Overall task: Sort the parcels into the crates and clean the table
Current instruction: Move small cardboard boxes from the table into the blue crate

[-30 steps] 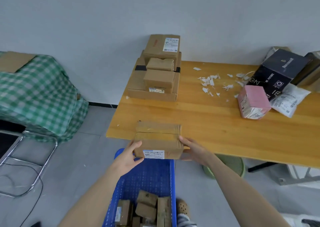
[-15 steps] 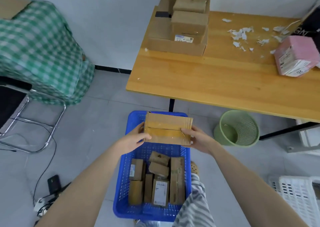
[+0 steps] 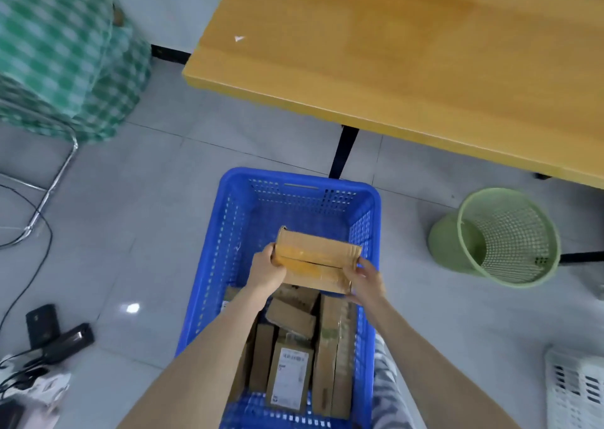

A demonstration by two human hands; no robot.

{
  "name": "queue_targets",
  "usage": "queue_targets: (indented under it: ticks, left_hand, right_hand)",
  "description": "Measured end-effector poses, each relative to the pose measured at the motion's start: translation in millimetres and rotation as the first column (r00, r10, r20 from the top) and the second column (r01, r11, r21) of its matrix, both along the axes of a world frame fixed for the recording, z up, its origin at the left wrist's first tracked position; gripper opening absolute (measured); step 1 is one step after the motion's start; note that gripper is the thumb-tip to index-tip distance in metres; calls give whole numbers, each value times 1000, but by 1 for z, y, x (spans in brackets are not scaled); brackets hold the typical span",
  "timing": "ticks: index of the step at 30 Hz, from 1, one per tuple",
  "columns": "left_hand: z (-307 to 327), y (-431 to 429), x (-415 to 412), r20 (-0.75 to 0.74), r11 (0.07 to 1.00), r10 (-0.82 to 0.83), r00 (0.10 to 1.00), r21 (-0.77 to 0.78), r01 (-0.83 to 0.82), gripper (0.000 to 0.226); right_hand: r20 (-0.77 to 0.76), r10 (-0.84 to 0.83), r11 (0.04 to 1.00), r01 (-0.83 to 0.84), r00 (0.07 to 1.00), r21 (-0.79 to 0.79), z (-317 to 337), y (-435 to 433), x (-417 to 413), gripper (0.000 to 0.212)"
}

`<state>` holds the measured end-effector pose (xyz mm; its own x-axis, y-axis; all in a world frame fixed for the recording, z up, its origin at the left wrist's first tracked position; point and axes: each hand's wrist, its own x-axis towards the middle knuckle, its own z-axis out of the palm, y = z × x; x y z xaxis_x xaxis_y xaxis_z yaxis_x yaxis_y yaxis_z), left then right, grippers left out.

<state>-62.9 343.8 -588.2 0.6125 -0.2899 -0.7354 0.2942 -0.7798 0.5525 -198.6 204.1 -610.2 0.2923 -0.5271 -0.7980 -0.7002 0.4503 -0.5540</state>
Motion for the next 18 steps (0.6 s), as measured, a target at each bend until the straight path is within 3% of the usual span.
queue_targets:
  ticks: [5,9,14,16,18]
  left_hand:
    - [-66,-3,-4,-156,999,-9,988,43,16,62]
    - [-111,-6,-10,-235,998,-31,972,47,44,52]
    - [-167,-16,-16,-221,997,-24,975,64,39,71]
    - [-183,-24,-17,-201,999,-5,980,31,12,63]
    - [-196,-25,-19,-169,998,-55,984,28,61,58]
  right_hand:
    - [0,51,999,-51,999,-1,-57,-1,-2,61]
    - [8,118,992,-118,993,37,-96,-2,-3,55]
    - [8,181,983,-181,983,-25,-132,-8,-10,56]
    - [4,218,975,-217,976,-34,-145,-8,-10,58]
    - [-2,264,963,-263,965,-51,-159,-7,-10,75]
